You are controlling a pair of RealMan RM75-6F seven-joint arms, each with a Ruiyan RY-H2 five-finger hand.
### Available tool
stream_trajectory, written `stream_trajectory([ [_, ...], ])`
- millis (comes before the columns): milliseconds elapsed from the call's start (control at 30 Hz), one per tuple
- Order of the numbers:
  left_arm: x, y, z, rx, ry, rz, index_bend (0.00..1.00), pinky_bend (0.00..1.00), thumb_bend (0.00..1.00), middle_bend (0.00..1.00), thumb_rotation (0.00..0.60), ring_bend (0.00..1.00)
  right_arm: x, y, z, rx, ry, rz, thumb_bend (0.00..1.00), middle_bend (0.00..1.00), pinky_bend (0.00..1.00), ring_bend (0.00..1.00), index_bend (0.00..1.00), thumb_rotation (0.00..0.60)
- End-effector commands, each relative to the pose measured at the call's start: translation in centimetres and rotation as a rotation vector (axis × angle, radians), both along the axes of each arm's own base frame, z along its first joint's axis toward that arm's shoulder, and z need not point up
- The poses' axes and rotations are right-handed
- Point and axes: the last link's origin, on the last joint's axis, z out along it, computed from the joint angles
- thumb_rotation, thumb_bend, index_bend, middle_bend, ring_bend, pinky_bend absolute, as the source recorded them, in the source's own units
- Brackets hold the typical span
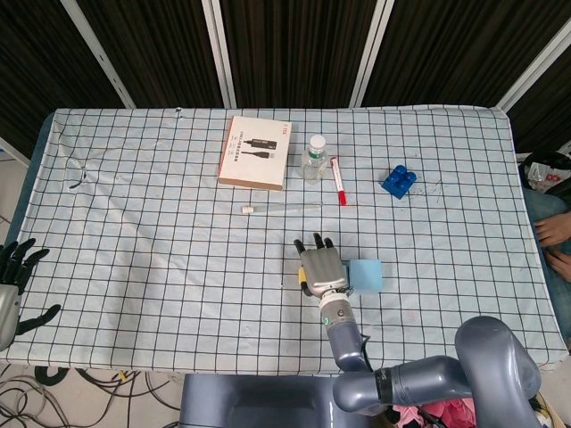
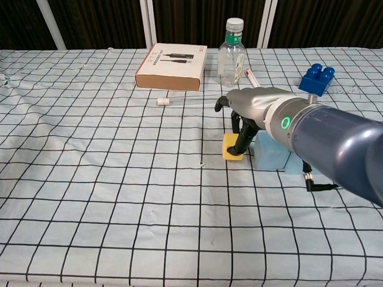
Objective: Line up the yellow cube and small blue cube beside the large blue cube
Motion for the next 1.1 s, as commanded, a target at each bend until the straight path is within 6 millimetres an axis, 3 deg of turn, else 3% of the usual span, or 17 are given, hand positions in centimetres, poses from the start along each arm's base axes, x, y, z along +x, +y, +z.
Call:
stream_trajectory([
  [33,0.0,0.0,0.0,-0.001,0.000,-0.001,0.18,0.00,0.11,0.07,0.600,0.00,-0.2,0.1,0.0,-0.002,0.004,0.005,0.26,0.47,0.13,0.05,0.14,0.600],
  [1100,0.0,0.1,-0.1,-0.003,-0.001,-0.001,0.18,0.00,0.11,0.07,0.600,0.00,-2.2,-0.2,-0.1,0.007,0.003,0.027,0.26,0.45,0.12,0.05,0.14,0.600],
])
